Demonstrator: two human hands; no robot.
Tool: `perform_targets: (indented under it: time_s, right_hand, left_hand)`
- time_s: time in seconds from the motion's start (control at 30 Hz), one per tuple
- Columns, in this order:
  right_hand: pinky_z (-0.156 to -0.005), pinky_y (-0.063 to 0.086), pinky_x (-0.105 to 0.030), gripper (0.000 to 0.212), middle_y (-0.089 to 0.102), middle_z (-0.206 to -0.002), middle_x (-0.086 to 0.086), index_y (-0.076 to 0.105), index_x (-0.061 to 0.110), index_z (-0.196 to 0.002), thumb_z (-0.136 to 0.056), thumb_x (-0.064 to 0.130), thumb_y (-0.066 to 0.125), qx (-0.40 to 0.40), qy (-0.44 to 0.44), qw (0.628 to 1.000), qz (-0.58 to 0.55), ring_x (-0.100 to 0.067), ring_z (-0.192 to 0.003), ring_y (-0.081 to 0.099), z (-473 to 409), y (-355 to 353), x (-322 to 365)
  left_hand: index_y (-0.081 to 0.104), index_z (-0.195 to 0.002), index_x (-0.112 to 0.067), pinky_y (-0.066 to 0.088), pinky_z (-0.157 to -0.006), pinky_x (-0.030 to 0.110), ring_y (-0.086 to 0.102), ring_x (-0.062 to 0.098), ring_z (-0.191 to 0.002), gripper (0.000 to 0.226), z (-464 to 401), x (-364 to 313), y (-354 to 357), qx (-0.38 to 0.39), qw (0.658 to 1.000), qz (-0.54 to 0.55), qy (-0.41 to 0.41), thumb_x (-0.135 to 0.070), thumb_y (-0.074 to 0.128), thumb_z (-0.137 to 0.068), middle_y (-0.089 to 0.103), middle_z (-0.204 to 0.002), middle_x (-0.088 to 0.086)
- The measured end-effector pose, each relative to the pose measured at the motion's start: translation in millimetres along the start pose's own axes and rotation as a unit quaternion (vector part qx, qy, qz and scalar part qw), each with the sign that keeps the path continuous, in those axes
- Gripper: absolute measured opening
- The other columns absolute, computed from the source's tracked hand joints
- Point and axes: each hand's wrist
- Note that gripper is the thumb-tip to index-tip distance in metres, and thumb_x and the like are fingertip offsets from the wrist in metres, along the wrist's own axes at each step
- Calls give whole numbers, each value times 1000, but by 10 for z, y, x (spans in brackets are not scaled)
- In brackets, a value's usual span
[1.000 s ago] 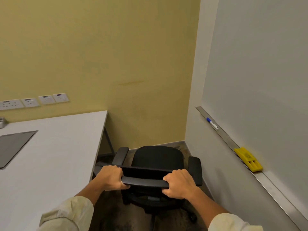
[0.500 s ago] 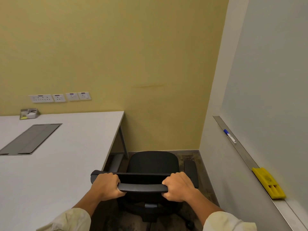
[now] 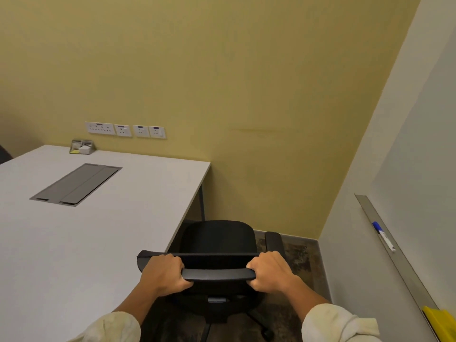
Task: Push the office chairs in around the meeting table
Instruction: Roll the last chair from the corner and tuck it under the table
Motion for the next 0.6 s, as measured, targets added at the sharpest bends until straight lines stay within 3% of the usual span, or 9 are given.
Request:
perform_targets:
  time_s: [0.23,0.4,0.5,0.6]
  right_hand:
    - [-60,38,-26,34,62,-74,9,72,26,-94,-79,52,55,46,-7,999,4,-13,-67,55,-406,-60,-327]
    - [-61,43,-22,41,70,-83,5,72,22,-100,-81,55,56,83,-45,995,32,-14,-70,61,-615,-110,-636]
    - [-59,43,-21,40,71,-83,4,72,22,-97,-81,55,56,92,-84,991,50,-14,-70,62,-703,-134,-871]
    - [-57,41,-20,40,70,-81,4,72,21,-94,-80,55,55,87,-121,987,53,-14,-68,61,-798,-154,-1144]
  left_hand:
    - [58,-77,-31,37,-56,16,55,8,-60,42,-128,-249,5,-7,998,26,-62,-72,49,-73,55,-67,-14]
    - [58,-73,-30,32,-52,16,52,7,-56,43,-234,-472,-2,-10,994,43,-104,-72,49,-72,54,-62,-13]
    - [55,-68,-30,32,-52,18,52,7,-56,47,-328,-602,-7,38,991,70,-111,-77,50,-70,51,-59,-13]
    - [56,-80,-29,35,-55,19,53,9,-62,46,-425,-754,-96,131,980,100,-109,-74,58,-72,53,-67,-13]
Point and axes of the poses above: each hand's wrist, its own z-axis away from the middle knuckle, its own y-axis out of the palm, x = y × z
